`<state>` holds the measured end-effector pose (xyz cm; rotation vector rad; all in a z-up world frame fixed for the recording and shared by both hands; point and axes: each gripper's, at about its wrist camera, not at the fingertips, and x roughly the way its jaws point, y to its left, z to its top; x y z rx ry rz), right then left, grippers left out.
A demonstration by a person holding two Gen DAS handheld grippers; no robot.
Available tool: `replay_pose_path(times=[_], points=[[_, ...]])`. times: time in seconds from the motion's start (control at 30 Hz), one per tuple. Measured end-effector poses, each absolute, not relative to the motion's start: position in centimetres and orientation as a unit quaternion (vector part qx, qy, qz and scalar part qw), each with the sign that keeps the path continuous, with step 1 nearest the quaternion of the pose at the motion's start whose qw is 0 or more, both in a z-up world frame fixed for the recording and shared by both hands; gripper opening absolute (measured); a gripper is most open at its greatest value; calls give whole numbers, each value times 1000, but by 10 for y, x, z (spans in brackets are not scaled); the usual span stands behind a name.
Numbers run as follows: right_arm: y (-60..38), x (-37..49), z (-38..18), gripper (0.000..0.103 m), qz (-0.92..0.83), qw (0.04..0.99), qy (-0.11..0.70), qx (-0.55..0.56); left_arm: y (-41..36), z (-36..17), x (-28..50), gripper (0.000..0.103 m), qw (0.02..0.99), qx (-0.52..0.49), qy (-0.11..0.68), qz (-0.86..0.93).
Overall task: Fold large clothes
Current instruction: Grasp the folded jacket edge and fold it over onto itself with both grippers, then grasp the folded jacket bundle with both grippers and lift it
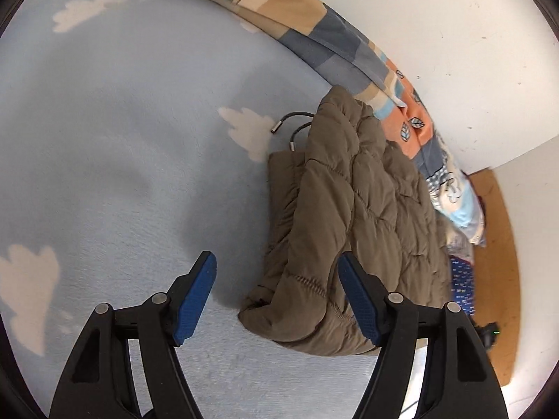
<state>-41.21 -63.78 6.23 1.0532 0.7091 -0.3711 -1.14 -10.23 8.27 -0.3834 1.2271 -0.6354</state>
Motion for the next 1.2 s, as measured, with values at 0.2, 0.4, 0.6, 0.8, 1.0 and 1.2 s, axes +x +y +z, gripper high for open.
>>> replay_pose_path(times=[0.2, 0.4, 0.6, 0.8, 1.0, 1.2], points=[[-654, -415, 37, 98, -143, 764, 336, 531, -116, 75, 3, 71, 732, -183, 573, -320], [-663, -405, 9, 102, -105, 746, 342, 562, -127, 52, 31, 71, 699, -188, 595, -350], [-670, -393, -4, 103, -68, 743, 332, 577, -142, 28, 63, 73, 656, -196, 616, -390], [-675, -374, -22, 103, -43, 740, 361, 566, -160, 3, 95, 83, 606, -207, 640, -425], [-683, -349, -35, 103, -5, 749, 385, 540, -178, 3, 114, 83, 566, -165, 661, -465], [-681, -311, -43, 103, 51, 761, 399, 508, -197, 5, 121, 85, 552, -147, 664, -482]])
